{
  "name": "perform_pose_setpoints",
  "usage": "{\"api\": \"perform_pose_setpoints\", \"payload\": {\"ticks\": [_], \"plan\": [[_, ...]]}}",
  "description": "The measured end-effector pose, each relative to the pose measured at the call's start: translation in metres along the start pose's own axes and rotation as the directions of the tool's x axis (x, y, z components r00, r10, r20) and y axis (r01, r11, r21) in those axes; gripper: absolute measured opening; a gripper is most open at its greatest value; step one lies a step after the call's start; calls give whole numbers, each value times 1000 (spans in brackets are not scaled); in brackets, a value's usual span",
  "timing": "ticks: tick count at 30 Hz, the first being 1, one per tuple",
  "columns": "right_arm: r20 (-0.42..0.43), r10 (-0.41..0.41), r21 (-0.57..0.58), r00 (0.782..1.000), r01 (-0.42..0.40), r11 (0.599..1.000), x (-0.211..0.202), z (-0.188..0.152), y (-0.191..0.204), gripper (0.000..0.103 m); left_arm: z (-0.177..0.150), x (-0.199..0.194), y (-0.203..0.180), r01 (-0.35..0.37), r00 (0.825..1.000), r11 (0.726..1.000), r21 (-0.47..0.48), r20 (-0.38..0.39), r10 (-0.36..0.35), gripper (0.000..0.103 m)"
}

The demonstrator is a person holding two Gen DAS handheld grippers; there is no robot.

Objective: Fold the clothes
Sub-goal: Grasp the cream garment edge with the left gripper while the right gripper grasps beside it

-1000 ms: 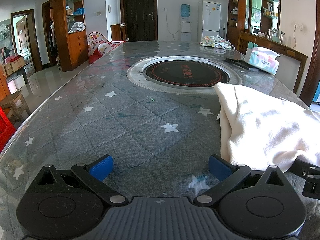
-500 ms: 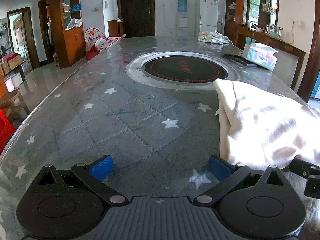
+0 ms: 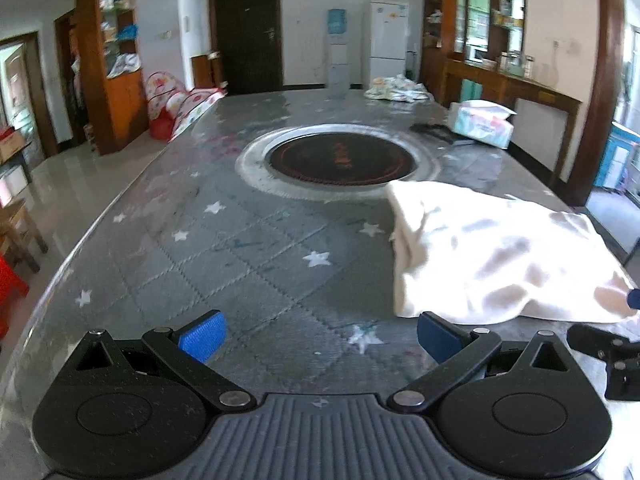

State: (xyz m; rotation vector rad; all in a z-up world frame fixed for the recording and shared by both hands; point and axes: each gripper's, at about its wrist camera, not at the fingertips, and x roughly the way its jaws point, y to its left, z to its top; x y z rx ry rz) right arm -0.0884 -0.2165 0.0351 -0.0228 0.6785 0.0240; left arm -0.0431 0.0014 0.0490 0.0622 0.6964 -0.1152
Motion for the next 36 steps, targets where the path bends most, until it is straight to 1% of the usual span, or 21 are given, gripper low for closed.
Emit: {"api": "perform_pose_setpoints", "payload": {"ticks": [4, 6, 8, 11, 13, 14, 15, 16, 19, 23, 27, 31, 34, 35, 36], "plan": [[4, 9, 1, 1000, -9, 1000, -10, 10, -12, 97, 11, -10, -5, 36, 999, 999, 21, 18, -36, 103], [10, 10, -4, 1000, -10, 1000, -11, 18, -17, 94, 17, -15, -7, 52, 998, 998, 30, 29, -53, 103], [13, 13, -5, 1000, -13, 1000, -10, 26, -22, 92, 26, -16, -10, 70, 997, 997, 37, 33, -71, 100], [11, 16, -7, 1000, -16, 1000, 0, 42, -32, 84, 40, -14, -15, 88, 995, 994, 64, 42, -91, 96], [0, 20, -2, 1000, -20, 1000, 13, 52, -38, 78, 49, -9, -20, 90, 995, 992, 91, 44, -94, 89], [-10, 23, 2, 1000, -23, 1000, 20, 56, -41, 73, 53, -4, -23, 93, 995, 991, 100, 38, -97, 87], [-18, 27, 5, 999, -27, 1000, 26, 61, -45, 68, 58, 1, -25, 96, 995, 990, 108, 32, -100, 82], [-26, 31, 10, 999, -31, 999, 35, 66, -49, 66, 62, 6, -27, 99, 994, 989, 112, 25, -102, 79], [-42, 47, 26, 998, -45, 999, 59, 80, -60, 59, 74, 22, -31, 104, 994, 988, 111, 7, -105, 73], [-51, 75, 33, 996, -73, 997, 91, 97, -69, 59, 88, 46, -33, 127, 992, 988, 91, -32, -124, 69], [-80, 102, 20, 992, -100, 995, 123, 109, -72, 58, 98, 65, -37, 134, 990, 985, 105, -48, -130, 69], [-117, 114, 27, 987, -111, 993, 148, 114, -75, 58, 106, 86, -43, 129, 991, 983, 131, -64, -122, 69], [-140, 124, 14, 982, -123, 992, 160, 112, -72, 54, 111, 101, -48, 146, 988, 979, 143, -74, -137, 69], [-142, 128, 12, 982, -128, 992, 160, 112, -72, 51, 111, 106, -49, 146, 988, 978, 150, -77, -136, 69], [-143, 132, 10, 981, -132, 991, 160, 111, -72, 44, 112, 111, -51, 146, 988, 977, 156, -81, -135, 69]]}}
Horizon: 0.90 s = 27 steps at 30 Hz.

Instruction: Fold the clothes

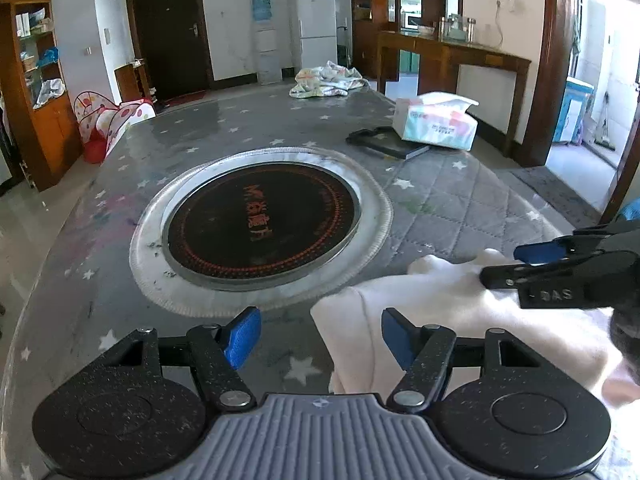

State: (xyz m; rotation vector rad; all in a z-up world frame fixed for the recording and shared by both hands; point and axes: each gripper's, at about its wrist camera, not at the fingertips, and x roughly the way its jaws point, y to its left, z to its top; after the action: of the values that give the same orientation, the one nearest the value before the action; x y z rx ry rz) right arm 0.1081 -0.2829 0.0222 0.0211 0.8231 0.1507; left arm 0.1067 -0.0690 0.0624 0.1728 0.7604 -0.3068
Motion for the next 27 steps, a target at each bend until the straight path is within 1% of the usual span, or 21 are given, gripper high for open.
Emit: {"api": "perform_pose_setpoints", "payload": {"ticks": [1, 2, 3, 4, 5, 6, 7, 9, 14, 18, 21, 24, 25, 27], "plan": [[0, 2, -1, 1000, -2, 1000, -1, 0, 0, 40, 1, 5, 0, 3, 1000, 1000, 2, -10, -3, 69], [2, 6, 0, 1000, -6, 1000, -2, 0, 1, 32, 1, 10, 0, 6, 1000, 1000, 3, -21, -6, 69], [6, 13, -1, 1000, -13, 1000, -4, 0, 2, 22, 1, 15, 0, 12, 1000, 1000, 2, -29, -12, 62], [10, 20, -1, 1000, -20, 1000, -6, 0, 2, 18, 1, 19, 1, 27, 999, 1000, 2, -40, -27, 47], [14, 22, -3, 1000, -22, 1000, -9, 0, 3, 14, -1, 22, 2, 38, 998, 999, -5, -53, -39, 39], [17, 18, -8, 1000, -18, 1000, -12, 1, 5, 12, -1, 25, 3, 59, 996, 998, -15, -65, -60, 23], [25, 15, -15, 1000, -15, 1000, -15, 1, 7, 11, -2, 26, 4, 80, 994, 997, -24, -69, -82, 17], [51, 14, -25, 999, -13, 1000, -23, 1, 11, 9, -4, 24, 5, 90, 994, 996, -28, -53, -92, 7], [133, 17, -22, 991, -14, 1000, -57, 7, 17, 8, -1, 0, 6, 112, 994, 993, -30, 16, -112, 5], [216, 26, -38, 976, -18, 999, -95, 16, 27, 8, 3, -26, 6, 127, 989, 991, -31, 74, -124, 5], [300, 45, -69, 953, -25, 997, -134, 22, 41, 8, 6, -50, 5, 136, 983, 990, -23, 126, -132, 5], [377, 66, -97, 924, -31, 995, -170, 27, 54, 8, 8, -75, 6, 138, 975, 990, -17, 177, -133, 5], [402, 75, -110, 913, -34, 993, -182, 28, 58, 8, 9, -85, 9, 138, 972, 990, -19, 196, -132, 5], [458, 104, -148, 883, -39, 988, -213, 28, 70, 8, 9, -105, 15, 141, 963, 990, -24, 234, -131, 5]]}}
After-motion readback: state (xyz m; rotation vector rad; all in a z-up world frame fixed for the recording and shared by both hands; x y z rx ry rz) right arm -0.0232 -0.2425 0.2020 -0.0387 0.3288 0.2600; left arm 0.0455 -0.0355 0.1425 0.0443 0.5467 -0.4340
